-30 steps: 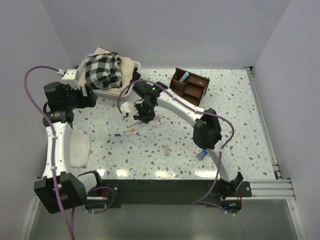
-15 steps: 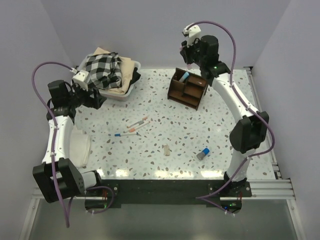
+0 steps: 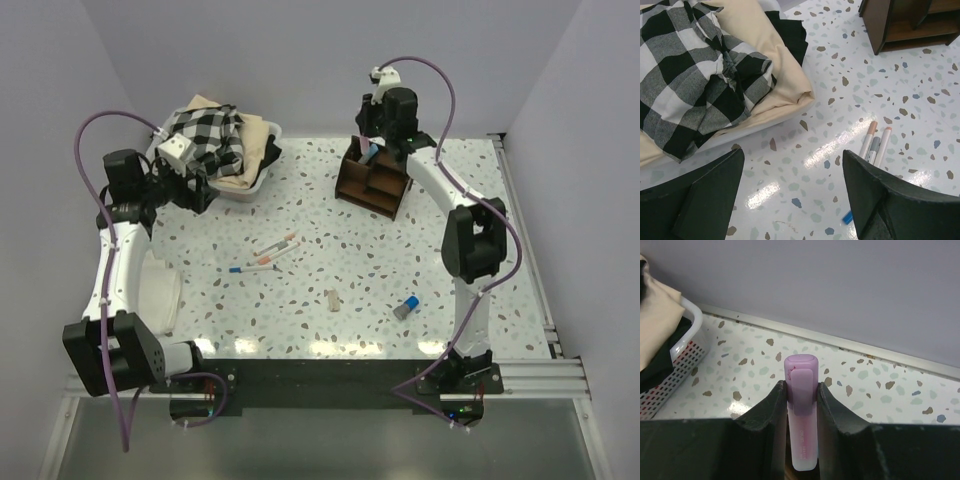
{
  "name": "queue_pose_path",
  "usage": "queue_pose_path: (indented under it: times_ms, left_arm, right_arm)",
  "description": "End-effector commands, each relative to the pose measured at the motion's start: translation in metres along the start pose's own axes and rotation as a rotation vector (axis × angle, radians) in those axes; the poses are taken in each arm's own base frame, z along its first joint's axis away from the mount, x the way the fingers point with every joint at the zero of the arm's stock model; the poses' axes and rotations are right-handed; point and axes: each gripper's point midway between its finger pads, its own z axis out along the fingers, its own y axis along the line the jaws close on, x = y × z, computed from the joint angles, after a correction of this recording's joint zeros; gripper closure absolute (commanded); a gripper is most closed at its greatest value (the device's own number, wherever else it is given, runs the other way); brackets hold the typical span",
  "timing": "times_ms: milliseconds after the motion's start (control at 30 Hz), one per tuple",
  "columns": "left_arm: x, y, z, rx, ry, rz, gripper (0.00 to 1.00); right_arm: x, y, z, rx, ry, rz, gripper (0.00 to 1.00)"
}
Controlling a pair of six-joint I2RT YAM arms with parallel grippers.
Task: Sort the stationery into containers
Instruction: Place the stationery in the storage box.
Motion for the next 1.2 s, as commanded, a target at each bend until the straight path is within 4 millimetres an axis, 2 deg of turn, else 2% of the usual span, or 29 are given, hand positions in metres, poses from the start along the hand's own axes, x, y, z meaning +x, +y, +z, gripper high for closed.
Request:
queue_pose_path:
  times_ms: [0,200,333,367,467,567,600,667,733,767,800,900,1033,1067,1100,1133,1167]
  left_arm:
    - [-0.021,0.0,0.006,-0.01,-0.01,0.089,0.16]
    - [-0.024,-0.002,0.014,0.001,-0.001,0.072,0.16]
    - [-0.028,0.004,0.017,-0.014,0.005,0.076,0.16]
    - [-0.028,0.011,0.017,-0.046,0.014,0.082,0.16]
    - [-0.036,0.025,0.015,-0.107,0.016,0.114,0.15]
    - [-0.042,0.029,0.016,-0.114,0.015,0.125,0.15]
    - [-0.043,0.028,0.016,-0.11,0.012,0.124,0.15]
    - [-0.045,0.027,0.018,-0.104,0.003,0.123,0.16]
    - [-0.044,0.026,0.02,-0.108,0.003,0.13,0.15]
    - [-0.038,0.042,0.018,-0.213,0.039,0.145,0.16]
    - [-0.037,0.041,0.024,-0.267,0.067,0.188,0.16]
    - [-0.037,0.062,0.02,-0.381,0.104,0.296,0.13]
    - [-0.067,0.067,0.022,-0.378,0.044,0.347,0.12]
    - [-0.072,0.06,0.025,-0.341,0.019,0.353,0.11]
    - [-0.077,0.057,0.026,-0.32,0.003,0.356,0.11]
    - [-0.079,0.051,0.026,-0.296,-0.009,0.36,0.12]
    - [-0.08,0.038,0.03,-0.233,-0.022,0.381,0.11]
  right_arm:
    - [-0.053,-0.004,-0.003,0.014,-0.172,0.046,1.0]
    - [-0.035,-0.005,0.012,0.009,-0.164,0.063,1.0]
    - [-0.027,-0.003,0.02,-0.011,-0.161,0.077,1.0]
    - [-0.026,-0.002,0.022,-0.014,-0.167,0.076,1.0]
    - [-0.022,-0.002,0.022,-0.01,-0.18,0.07,1.0]
    - [-0.015,-0.002,0.022,-0.018,-0.171,0.056,1.0]
    - [-0.007,-0.004,0.023,-0.015,-0.158,0.055,1.0]
    - [-0.009,-0.001,0.018,-0.023,-0.161,0.043,1.0]
    - [-0.003,0.003,0.014,-0.049,-0.146,0.022,0.82]
    - [-0.009,0.006,0.008,-0.065,-0.153,0.012,0.75]
    - [-0.003,0.007,0.006,-0.078,-0.139,0.001,0.61]
    - [-0.007,0.012,-0.007,-0.101,-0.126,-0.023,0.45]
    - [-0.023,0.014,-0.027,-0.101,-0.134,-0.023,0.4]
    - [-0.025,0.012,-0.032,-0.093,-0.13,-0.024,0.39]
    - [-0.039,0.015,-0.043,-0.094,-0.154,-0.027,0.39]
    - [-0.045,0.014,-0.048,-0.09,-0.161,-0.035,0.38]
    - [-0.047,0.015,-0.054,-0.092,-0.155,-0.038,0.38]
